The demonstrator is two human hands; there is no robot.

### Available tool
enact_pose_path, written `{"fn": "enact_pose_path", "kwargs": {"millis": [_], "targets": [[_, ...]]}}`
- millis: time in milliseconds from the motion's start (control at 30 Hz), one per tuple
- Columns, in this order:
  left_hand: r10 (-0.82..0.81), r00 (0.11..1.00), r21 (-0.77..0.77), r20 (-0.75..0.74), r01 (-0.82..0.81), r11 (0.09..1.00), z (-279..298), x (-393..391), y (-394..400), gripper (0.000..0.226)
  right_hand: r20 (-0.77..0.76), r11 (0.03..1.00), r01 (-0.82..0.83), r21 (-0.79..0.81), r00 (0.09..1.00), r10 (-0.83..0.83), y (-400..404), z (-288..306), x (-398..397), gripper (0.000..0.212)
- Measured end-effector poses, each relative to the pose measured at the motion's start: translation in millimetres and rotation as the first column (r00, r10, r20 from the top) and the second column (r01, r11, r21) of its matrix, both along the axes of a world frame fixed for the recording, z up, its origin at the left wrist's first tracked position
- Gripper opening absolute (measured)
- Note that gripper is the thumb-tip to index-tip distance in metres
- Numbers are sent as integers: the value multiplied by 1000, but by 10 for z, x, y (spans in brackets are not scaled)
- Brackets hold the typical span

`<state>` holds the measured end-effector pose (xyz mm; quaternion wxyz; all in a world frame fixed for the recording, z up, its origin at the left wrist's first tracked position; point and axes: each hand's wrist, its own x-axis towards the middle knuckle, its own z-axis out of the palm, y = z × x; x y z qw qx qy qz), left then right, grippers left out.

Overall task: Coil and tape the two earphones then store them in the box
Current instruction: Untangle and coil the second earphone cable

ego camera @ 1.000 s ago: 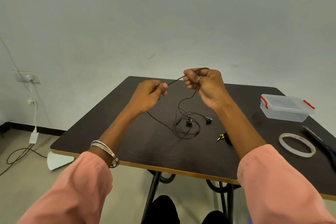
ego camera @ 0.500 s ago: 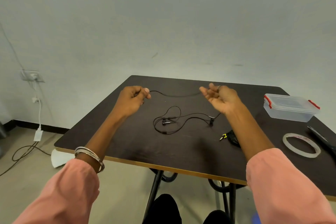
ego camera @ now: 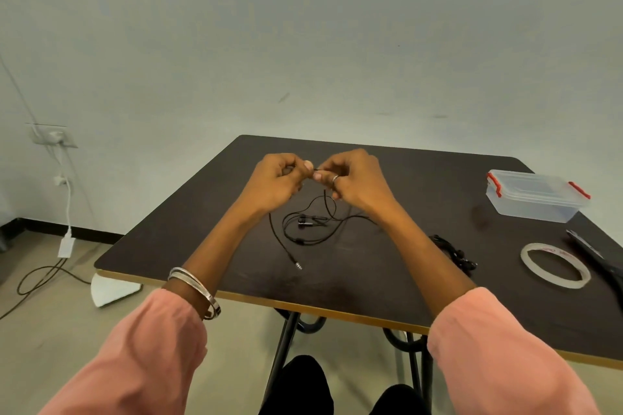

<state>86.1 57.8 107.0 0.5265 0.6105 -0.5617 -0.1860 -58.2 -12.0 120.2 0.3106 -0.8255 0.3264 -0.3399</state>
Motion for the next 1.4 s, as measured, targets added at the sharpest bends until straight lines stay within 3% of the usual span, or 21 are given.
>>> {"fn": "enact_pose_path", "kwargs": {"millis": [100,200,267,333,400,467,533,600,700,800,900,1100,1233,1300,1400], "targets": [[-1,997,74,-75,6,997,-63,46,39,35,155,984,111,138,979,-132,-97,12,-88,7],[-17,987,134,-162,39,990,-149,86,95,37,363,938,211,276,880,-305,-234,49,-187,14],[-26,976,150,-218,60,987,-200,91,116,36,431,909,263,324,814,-389,-301,62,-227,14],[-35,959,148,-281,80,986,-240,86,112,34,424,899,284,333,807,-412,-345,27,-235,13],[-46,922,129,-384,102,986,-261,64,100,33,297,909,306,282,874,-386,-389,-51,-216,9],[-50,853,109,-520,124,986,-266,35,81,32,-33,921,366,135,930,-365,-397,-115,-188,42],[-48,787,116,-616,151,982,-266,1,69,30,-334,938,342,-61,879,-342,-333,-133,-140,85],[-59,736,125,-675,192,973,-265,-41,60,28,-423,948,210,-238,856,-295,-193,-112,-67,99],[-103,640,92,-761,263,961,-247,-106,50,28,-426,952,-4,-307,895,-134,-123,-133,16,69],[-164,529,29,-833,338,941,-205,-140,59,30,-218,979,-23,-202,976,-22,-159,-218,12,25],[-232,462,-28,-856,406,914,-173,-146,88,28,-1,998,-34,-53,999,34,-174,-319,-7,19],[-338,427,-147,-839,421,895,-118,-204,99,32,134,977,-89,192,989,64,-148,-556,50,22],[-364,443,-235,-819,320,918,-86,-247,72,30,68,975,-157,158,987,147,-54,-617,36,18],[-356,481,-263,-801,251,932,-79,-239,43,30,-39,976,-192,97,980,197,-19,-635,15,11],[-297,555,-267,-777,136,954,-109,-184,-2,31,-247,973,-229,-12,944,219,53,-624,-21,20]]}}
